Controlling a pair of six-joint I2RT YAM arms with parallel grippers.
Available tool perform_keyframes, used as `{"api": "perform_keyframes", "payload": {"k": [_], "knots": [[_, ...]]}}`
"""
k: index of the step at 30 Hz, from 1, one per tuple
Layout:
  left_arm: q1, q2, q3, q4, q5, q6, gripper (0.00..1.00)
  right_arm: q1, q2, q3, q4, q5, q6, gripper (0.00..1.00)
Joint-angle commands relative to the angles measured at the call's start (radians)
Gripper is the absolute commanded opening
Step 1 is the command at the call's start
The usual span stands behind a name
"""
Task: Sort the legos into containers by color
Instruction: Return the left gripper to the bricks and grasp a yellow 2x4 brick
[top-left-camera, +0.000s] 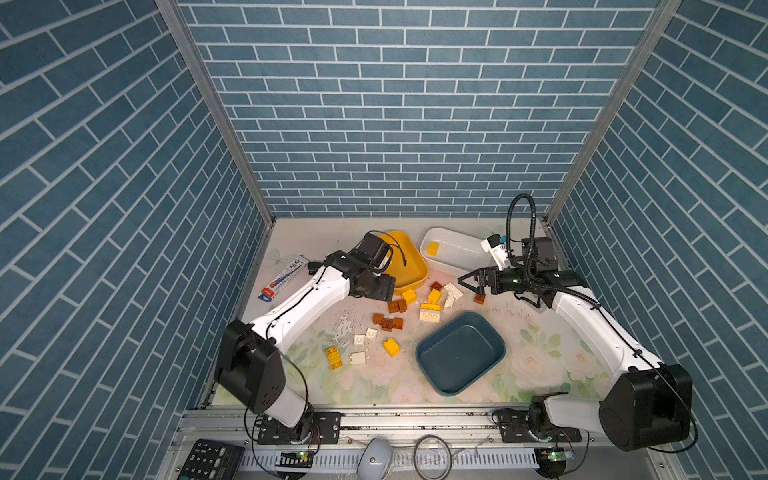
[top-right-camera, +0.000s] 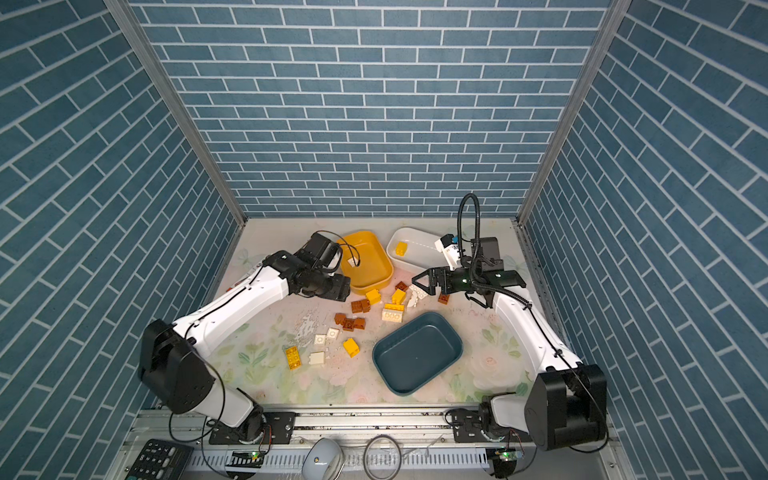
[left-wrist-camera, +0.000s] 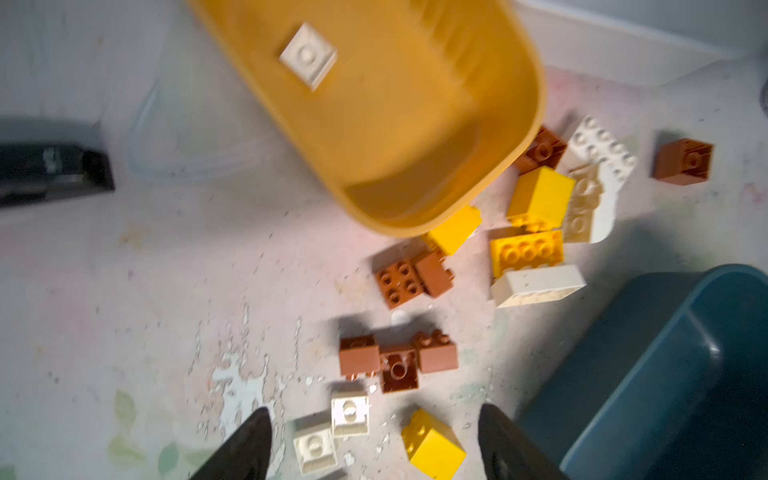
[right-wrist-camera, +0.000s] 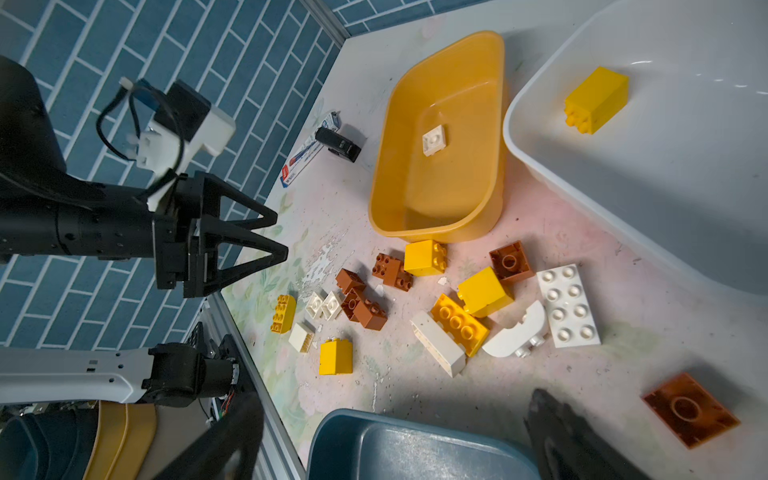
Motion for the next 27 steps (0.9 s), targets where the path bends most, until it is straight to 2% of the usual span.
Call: {"api": "perform_keyframes", "payload": {"k": [1,5,10,15,22,27], "knots": [[0.017,-0.105,-0.100,-0.132,-0.076,-0.173,0.80,0.049,0.015,0.027,-0.021,-0.032,-0.024,0.99],[0.018,-0.204,-0.238,-0.187,-0.104,-0.357,0.80,0.094,0.031,0.019,0.002,-0.027,-0.004,0.99],[0.042,-0.298,-0.429,-0.092,-0.078,-0.503,0.78,0.121,0.033,0.013,0.009,-0.009,0.008,0.99],[0.073,-0.312,-0.550,-0.023,-0.067,-0.540,0.74,0.125,0.022,0.016,-0.022,0.003,0.002,0.99],[0.089,-0.326,-0.693,0.092,-0.060,-0.547,0.60,0.126,0.013,0.022,-0.065,0.015,-0.010,0.99],[0.093,-0.297,-0.722,0.154,-0.051,-0.524,0.54,0.126,0.019,0.037,-0.106,0.021,-0.030,0.99]]}}
